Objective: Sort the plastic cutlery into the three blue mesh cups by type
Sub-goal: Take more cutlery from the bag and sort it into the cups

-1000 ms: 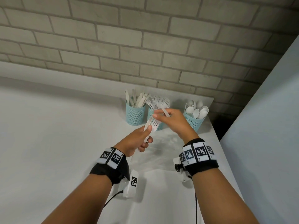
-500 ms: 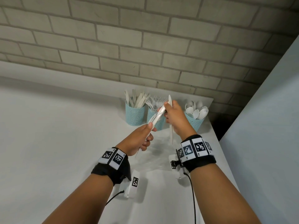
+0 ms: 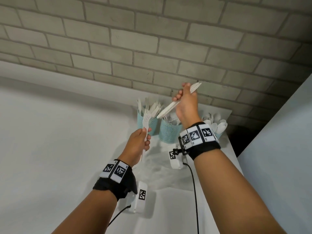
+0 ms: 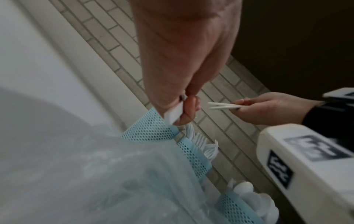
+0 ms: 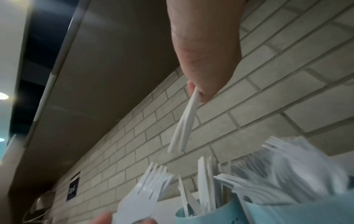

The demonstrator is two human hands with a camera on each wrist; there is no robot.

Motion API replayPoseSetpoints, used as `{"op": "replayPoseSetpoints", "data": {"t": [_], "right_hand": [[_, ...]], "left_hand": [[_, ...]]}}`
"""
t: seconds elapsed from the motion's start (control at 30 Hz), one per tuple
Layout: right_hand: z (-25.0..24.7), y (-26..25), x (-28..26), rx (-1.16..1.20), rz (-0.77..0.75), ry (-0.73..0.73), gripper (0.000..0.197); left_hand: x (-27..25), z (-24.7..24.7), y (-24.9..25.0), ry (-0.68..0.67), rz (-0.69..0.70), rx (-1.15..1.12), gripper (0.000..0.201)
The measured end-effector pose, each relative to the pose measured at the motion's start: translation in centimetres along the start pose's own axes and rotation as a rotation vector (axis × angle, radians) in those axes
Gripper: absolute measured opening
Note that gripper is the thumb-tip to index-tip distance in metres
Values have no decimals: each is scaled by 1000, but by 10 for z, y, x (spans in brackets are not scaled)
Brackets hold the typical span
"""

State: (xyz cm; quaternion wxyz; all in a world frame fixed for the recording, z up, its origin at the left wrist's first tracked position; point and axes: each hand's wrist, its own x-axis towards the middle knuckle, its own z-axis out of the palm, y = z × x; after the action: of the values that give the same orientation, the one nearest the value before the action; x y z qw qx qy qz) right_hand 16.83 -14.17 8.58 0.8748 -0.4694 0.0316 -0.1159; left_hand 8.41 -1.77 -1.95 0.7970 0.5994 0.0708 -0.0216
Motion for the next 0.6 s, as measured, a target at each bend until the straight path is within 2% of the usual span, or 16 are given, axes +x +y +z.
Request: {"op": "replayPoseSetpoints", "data": {"t": [0.13, 0.23, 0.3, 0.37, 0.5, 0.6], "right_hand": [[31, 20, 13, -53, -71, -29, 40], [42, 44, 22, -218, -114, -70, 43], [41, 60, 28, -356, -116, -114, 43], [37, 72, 34, -480, -121, -149, 36], [32, 82, 44, -597, -197, -187, 8], [25, 85, 43, -807, -308, -235, 39]], "left_hand": [[6, -5, 2, 87, 49, -34, 31], [10, -9, 3, 131, 43, -48, 20], [14, -13, 3, 143, 27, -52, 19], [18, -16, 3, 156, 20, -61, 20], [22, -19, 5, 170, 3, -132, 17], [22, -16, 6, 159, -1, -161, 15]]}}
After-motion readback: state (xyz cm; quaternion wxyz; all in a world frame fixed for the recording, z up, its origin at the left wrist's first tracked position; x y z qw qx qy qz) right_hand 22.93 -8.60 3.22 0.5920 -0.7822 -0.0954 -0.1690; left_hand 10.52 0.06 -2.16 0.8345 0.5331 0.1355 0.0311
